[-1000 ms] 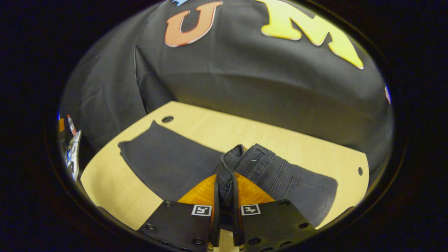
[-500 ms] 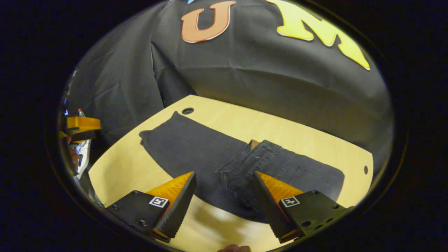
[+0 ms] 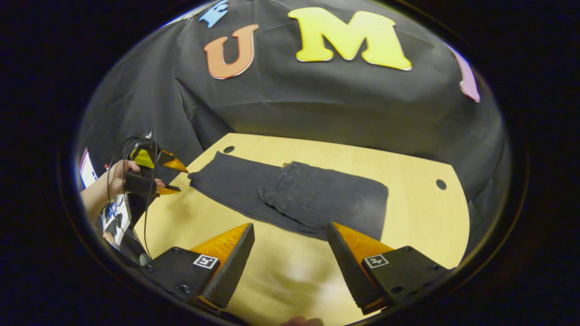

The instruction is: Grasp the waist and the cuffs of the jeans and fold them to make the two legs overlap; first hold the waist and fold one-third of the jeans toward the cuffs, then hold the cuffs and fold the remaining one-third in the same direction to finish folding.

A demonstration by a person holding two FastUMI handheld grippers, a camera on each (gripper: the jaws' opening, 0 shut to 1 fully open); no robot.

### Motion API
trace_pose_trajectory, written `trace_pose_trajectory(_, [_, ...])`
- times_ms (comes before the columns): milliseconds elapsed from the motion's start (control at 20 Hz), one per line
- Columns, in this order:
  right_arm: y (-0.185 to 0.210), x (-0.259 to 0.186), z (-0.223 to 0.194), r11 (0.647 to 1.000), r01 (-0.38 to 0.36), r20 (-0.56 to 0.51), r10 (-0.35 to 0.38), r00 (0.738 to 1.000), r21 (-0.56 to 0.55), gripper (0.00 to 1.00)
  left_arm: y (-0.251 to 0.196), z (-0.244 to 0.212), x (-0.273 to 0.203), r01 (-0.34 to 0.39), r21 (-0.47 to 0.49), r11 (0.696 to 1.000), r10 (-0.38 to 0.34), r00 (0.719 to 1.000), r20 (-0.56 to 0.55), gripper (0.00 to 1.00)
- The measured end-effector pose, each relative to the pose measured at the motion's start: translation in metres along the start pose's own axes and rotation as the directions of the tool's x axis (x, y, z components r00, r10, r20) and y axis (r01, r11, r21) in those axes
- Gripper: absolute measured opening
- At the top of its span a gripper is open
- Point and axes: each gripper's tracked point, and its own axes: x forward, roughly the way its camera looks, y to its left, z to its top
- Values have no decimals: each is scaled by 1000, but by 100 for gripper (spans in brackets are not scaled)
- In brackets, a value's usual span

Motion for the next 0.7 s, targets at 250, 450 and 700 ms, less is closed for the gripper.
trace_pose_trajectory(250, [-57,-16,-18,985,101,-38,-97,995,139,100,-8,1,30,-69,71,995,71,997,-28,95])
trace_pose_trajectory(450, [-83,-24,-18,975,143,-36,-139,990,170,99,-25,-12,47,-68,-115,991,52,989,-141,95])
trace_pose_trajectory(700, [-97,-32,-26,966,159,-49,-152,987,206,100,-22,-7,54,-169,-129,977,149,977,-152,95])
